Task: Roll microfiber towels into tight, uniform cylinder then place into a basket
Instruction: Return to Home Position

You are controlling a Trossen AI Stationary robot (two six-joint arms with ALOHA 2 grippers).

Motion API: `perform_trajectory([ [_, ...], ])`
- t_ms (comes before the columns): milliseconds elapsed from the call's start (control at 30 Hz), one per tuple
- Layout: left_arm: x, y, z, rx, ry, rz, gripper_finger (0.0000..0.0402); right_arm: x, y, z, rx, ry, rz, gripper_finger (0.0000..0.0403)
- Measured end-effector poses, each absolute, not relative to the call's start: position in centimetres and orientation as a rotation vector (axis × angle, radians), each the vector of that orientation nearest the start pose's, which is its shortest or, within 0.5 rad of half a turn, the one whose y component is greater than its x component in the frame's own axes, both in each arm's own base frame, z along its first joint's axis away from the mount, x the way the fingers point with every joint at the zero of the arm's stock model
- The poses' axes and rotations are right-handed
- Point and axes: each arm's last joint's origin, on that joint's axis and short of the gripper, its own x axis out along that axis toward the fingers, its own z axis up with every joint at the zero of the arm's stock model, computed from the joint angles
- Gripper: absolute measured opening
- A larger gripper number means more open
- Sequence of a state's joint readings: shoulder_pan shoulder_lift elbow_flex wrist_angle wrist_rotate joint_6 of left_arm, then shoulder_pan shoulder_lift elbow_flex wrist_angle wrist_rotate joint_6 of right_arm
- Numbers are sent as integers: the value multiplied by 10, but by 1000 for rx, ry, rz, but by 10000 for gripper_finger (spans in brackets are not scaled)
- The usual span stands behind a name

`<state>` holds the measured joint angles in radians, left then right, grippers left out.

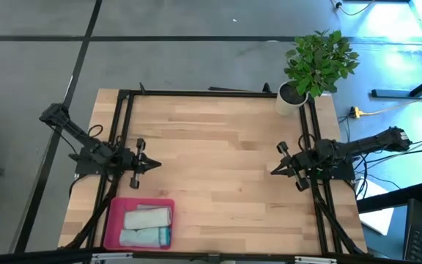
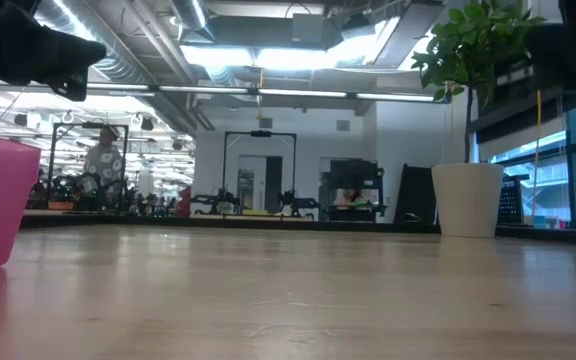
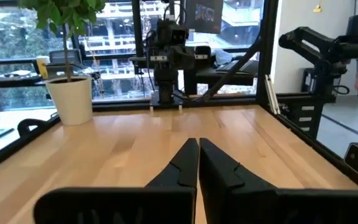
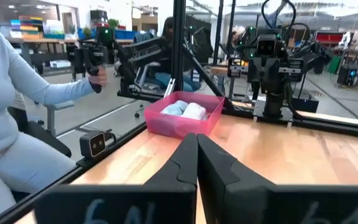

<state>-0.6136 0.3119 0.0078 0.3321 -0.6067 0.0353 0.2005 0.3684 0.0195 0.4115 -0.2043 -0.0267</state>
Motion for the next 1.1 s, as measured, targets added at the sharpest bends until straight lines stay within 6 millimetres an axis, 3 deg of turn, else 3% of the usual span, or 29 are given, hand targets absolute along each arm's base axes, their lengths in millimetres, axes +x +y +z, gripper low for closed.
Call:
perform_trajectory([
  [533,101,-45,171,144,-4,195,6,118,25,167,-160,-3,252,5],
  [767,101,-47,171,-21,-20,147,21,117,25,156,-157,107,253,6],
  [1100,101,-47,171,-31,-20,147,27,117,25,154,-150,135,254,6],
])
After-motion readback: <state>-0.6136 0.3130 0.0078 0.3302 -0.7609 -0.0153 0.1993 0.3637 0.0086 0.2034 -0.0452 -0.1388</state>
